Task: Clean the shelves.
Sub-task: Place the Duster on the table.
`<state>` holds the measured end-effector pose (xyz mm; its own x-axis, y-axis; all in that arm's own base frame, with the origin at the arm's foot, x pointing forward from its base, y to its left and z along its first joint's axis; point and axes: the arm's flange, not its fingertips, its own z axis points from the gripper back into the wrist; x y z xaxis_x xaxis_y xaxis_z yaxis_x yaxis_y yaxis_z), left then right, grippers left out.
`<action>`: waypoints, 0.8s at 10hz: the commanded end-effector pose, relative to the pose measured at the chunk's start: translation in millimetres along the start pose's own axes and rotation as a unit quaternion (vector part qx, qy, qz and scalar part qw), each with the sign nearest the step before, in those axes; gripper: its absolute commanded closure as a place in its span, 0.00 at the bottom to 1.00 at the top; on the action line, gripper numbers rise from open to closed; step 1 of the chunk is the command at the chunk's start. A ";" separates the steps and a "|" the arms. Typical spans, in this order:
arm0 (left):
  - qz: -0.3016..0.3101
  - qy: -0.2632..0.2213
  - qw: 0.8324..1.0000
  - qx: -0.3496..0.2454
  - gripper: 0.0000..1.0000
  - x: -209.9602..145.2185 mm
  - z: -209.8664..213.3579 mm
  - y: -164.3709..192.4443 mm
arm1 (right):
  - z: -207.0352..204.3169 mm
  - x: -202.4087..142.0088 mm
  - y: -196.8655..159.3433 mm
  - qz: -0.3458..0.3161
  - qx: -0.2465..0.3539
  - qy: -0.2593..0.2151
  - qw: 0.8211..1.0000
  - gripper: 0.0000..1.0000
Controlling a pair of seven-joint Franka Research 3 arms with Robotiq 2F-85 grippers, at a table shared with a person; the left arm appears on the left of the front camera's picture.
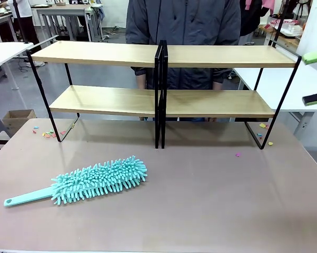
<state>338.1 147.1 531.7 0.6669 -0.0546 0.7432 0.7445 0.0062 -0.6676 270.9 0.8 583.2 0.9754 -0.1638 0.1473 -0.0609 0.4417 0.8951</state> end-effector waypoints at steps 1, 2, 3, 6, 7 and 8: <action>-0.016 0.026 1.000 -0.001 0.00 -3.1 4.0 -9.5 | -2.0 4.6 -3.9 0.017 -0.008 0.006 1.000 0.00; -0.016 0.026 1.000 -0.001 0.00 -3.1 4.0 -9.5 | -2.0 4.6 -3.9 0.017 -0.008 0.006 1.000 0.00; -0.016 0.026 1.000 -0.001 0.00 -3.1 4.0 -9.5 | -2.0 4.6 -3.9 0.017 -0.008 0.006 1.000 0.00; -0.016 0.026 1.000 -0.001 0.00 -3.1 4.0 -9.5 | -2.0 4.6 -3.9 0.017 -0.008 0.006 1.000 0.00; -0.016 0.026 1.000 -0.001 0.00 -3.1 4.0 -9.5 | -2.0 4.6 -3.9 0.017 -0.008 0.006 1.000 0.00; -0.016 0.026 1.000 -0.001 0.00 -3.1 4.0 -9.5 | -2.0 4.6 -3.9 0.017 -0.008 0.006 1.000 0.00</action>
<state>330.3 149.1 534.6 0.6534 -0.0985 0.7506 0.7546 0.0050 -0.6562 275.4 0.3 576.6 0.9760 -0.1488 0.1593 -0.0741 0.4606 0.8845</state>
